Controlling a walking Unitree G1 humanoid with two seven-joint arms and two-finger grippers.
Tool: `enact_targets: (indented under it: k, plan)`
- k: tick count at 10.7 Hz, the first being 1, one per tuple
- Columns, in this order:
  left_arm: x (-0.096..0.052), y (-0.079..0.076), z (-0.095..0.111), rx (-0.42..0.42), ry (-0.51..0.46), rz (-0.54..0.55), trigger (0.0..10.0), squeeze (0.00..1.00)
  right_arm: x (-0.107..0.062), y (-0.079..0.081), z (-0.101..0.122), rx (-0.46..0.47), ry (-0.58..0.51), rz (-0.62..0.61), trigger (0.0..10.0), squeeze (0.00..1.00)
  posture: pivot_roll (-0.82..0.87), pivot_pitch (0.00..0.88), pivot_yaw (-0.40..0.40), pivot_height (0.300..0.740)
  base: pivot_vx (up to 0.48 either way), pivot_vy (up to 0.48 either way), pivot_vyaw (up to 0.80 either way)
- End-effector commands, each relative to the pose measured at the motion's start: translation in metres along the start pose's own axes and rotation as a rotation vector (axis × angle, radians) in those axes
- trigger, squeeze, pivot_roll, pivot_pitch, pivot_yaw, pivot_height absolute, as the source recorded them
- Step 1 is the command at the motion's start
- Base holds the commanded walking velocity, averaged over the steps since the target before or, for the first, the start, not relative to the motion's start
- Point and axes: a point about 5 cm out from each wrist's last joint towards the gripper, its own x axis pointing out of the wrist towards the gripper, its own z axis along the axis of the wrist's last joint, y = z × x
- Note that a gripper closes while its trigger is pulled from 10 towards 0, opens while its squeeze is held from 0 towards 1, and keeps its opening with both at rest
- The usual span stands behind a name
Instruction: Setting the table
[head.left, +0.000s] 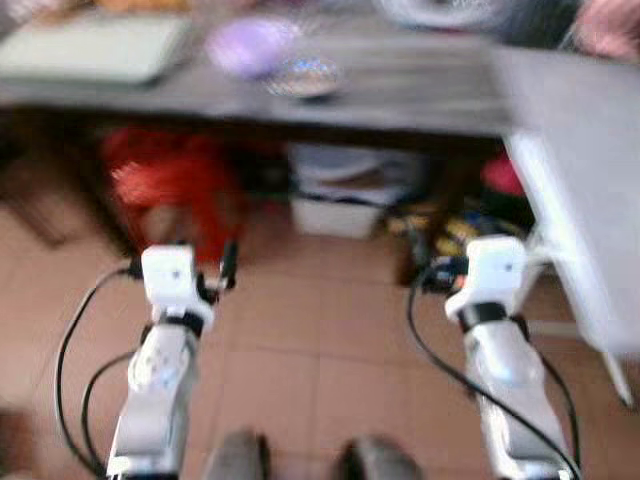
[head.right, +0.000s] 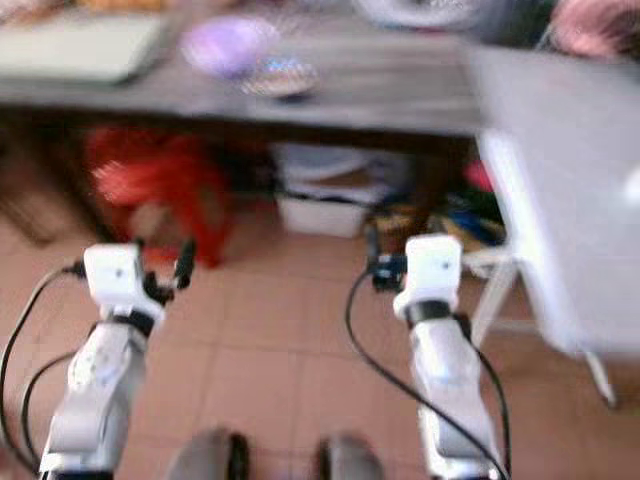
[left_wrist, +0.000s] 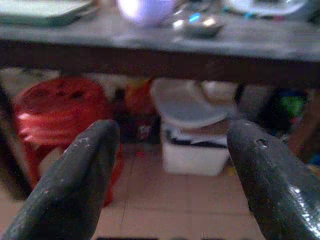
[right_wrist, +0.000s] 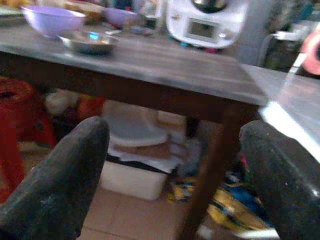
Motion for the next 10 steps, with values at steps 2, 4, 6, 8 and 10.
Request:
enact_targets:
  k: [2,4,6,8,10]
  plan:
    - [-0.001,-0.005,-0.001,-0.017,0.012,-0.009,10.0,0.00,0.009,-0.005,0.005,-0.027,-0.020,-0.011,10.0,0.00,-0.09,0.172,-0.017,0.740,0.000,-0.281,0.00]
    - [0.003,-0.005,0.003,-0.016,0.003,-0.020,10.0,0.00,0.014,-0.008,0.005,-0.047,0.004,-0.064,10.0,0.00,-0.10,0.176,-0.008,0.740,0.000,-0.279,0.00]
    - [0.005,-0.007,0.005,-0.012,-0.001,-0.032,10.0,0.00,0.017,-0.007,0.005,-0.093,0.017,-0.087,10.0,0.00,-0.10,0.180,-0.004,0.740,0.000,-0.334,0.00]
    - [0.006,-0.010,0.007,-0.012,-0.006,-0.053,10.0,0.00,0.021,-0.002,0.002,-0.043,0.038,-0.074,10.0,0.00,-0.10,0.179,-0.002,0.740,0.000,-0.474,0.00]
    - [0.006,-0.011,0.007,-0.008,-0.005,-0.069,10.0,0.00,0.022,0.002,0.002,-0.050,0.033,-0.067,10.0,0.00,-0.09,0.175,-0.001,0.740,0.000,-0.446,0.00]
